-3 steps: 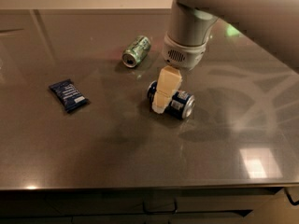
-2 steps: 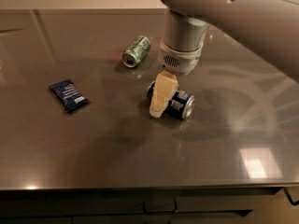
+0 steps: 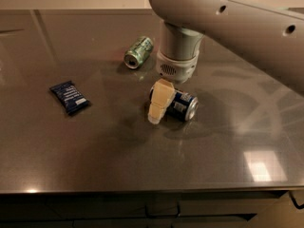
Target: Place pepsi can upright
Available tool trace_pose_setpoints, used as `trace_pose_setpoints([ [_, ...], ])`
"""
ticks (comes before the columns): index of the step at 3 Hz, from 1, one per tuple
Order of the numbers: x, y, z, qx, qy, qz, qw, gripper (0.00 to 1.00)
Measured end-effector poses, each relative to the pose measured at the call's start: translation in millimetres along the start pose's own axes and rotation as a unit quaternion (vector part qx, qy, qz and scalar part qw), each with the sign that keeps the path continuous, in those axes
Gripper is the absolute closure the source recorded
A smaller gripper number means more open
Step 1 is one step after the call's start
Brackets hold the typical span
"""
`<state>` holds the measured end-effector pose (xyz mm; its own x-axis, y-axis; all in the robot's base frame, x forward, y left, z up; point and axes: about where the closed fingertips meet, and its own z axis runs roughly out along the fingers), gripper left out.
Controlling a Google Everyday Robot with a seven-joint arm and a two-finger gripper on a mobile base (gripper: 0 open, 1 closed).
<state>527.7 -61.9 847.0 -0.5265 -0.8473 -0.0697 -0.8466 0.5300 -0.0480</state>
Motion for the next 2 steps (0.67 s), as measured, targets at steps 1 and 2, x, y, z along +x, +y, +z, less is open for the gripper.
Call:
trace_pose_setpoints([
  [1,-2.0,-2.7,5.6,-0.006,0.004,0.009,0.9999,0.18],
  [2,-3.6,-3.7,5.1,-0.01,0.003,0.014,0.9998,0.41],
])
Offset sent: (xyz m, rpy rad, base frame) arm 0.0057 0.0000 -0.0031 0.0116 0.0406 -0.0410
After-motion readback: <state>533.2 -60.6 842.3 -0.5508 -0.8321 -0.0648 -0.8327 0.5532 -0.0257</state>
